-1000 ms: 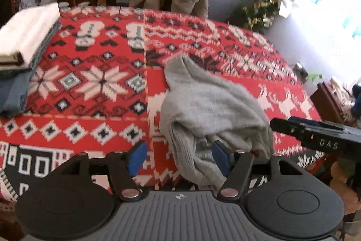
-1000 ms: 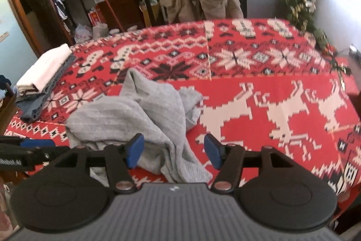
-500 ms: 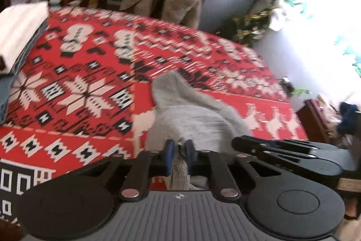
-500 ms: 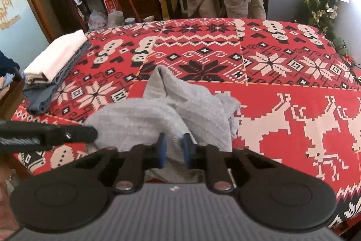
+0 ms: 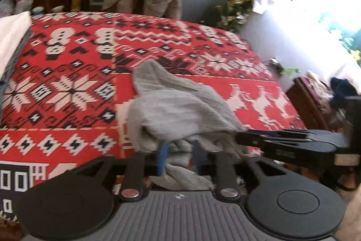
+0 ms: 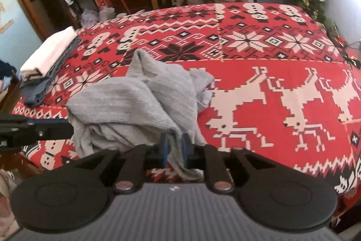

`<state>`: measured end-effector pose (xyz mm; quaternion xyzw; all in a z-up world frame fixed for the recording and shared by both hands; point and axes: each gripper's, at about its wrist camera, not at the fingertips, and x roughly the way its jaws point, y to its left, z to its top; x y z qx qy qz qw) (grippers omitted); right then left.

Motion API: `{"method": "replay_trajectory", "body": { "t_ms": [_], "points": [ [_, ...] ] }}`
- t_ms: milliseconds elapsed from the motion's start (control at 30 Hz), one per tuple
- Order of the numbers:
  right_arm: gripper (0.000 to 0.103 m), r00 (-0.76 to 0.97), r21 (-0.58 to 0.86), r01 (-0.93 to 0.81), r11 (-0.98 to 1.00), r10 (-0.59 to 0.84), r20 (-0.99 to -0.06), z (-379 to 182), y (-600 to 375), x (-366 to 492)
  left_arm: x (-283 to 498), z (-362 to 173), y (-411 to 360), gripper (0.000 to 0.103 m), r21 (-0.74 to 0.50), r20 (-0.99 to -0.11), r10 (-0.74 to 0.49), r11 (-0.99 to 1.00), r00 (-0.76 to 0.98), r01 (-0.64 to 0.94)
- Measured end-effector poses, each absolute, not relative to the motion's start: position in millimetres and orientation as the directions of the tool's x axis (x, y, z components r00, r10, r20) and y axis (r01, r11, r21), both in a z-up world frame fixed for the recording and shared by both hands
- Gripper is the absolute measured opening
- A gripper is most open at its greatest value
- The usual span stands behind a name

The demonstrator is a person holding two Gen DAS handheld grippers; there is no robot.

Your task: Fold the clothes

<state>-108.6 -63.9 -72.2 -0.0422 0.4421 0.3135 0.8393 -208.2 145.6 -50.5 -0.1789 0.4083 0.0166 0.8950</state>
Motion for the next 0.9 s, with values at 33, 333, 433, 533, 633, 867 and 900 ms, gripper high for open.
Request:
{"method": "replay_trajectory", "body": {
  "t_ms": [33,333,433,533,633,867,900],
  "points": [
    [0.033,0.424,0.197,-0.561,0.804,0.484,-0.766,-70,-66,-108,-208,-49,148,0.045,-0.295,-0.735,-0.104,0.938,0.67,-0.179],
    [0.097,0.515,0.098,-0.552,0.828,0.431,-0.741,-52,-79,-102,-197,-38,169,0.079,-0.191,-0.735,0.001,0.959,0.678,-0.208],
    [0.102,0.533,0.059,-0.545,0.836,0.4,-0.746,-53,-83,-97,-190,-37,174,0.086,-0.087,-0.705,0.081,0.976,0.704,-0.2],
    [0.102,0.545,0.035,-0.529,0.848,0.371,-0.752,-55,-88,-90,-186,-39,185,0.086,-0.078,-0.653,0.043,0.989,0.756,-0.124],
    [0.102,0.555,0.048,-0.517,0.855,0.378,-0.741,-57,-97,-84,-176,-41,197,0.086,-0.097,-0.682,0.024,0.988,0.731,-0.123],
    [0.102,0.579,-0.09,-0.582,0.808,0.335,-0.743,-70,-97,-83,-171,-49,199,0.097,0.055,-0.597,0.108,0.994,0.795,-0.094],
    [0.102,0.55,-0.062,-0.602,0.796,0.358,-0.755,-72,-98,-81,-168,-51,198,0.097,0.083,-0.595,0.103,0.994,0.797,-0.067]
  ]
}}
